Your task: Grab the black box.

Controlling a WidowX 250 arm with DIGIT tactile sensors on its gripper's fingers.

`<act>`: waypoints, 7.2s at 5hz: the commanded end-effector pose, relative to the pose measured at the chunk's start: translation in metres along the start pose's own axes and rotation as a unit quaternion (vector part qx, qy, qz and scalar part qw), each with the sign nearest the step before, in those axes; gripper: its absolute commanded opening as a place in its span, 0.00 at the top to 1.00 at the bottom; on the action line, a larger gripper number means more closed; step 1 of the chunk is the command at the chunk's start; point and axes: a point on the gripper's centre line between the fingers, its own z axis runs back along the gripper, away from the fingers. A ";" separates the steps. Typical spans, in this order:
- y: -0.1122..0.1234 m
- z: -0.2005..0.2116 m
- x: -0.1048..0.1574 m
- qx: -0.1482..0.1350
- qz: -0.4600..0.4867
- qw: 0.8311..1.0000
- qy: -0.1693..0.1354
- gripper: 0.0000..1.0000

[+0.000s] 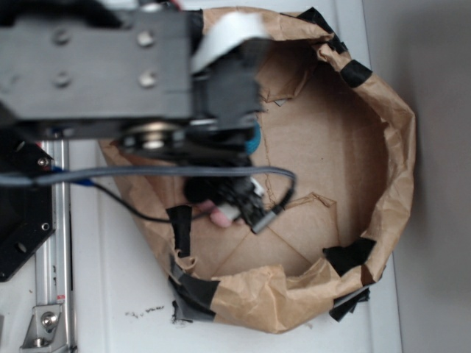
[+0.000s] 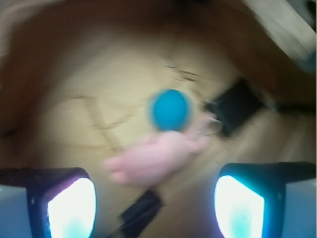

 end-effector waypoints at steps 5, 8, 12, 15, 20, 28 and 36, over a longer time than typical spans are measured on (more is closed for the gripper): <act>0.039 -0.021 0.037 0.113 0.502 0.857 -0.024 0.00; 0.042 -0.038 0.023 0.144 0.522 0.839 -0.063 0.00; 0.036 -0.068 0.020 0.177 0.473 0.855 -0.118 0.00; 0.039 -0.067 0.021 0.177 0.484 0.848 -0.123 0.00; 0.073 -0.076 0.022 0.149 0.425 0.883 -0.130 0.00; 0.075 -0.119 0.026 0.132 0.392 0.910 -0.037 1.00; 0.019 0.069 0.052 -0.093 -0.348 0.932 -0.045 1.00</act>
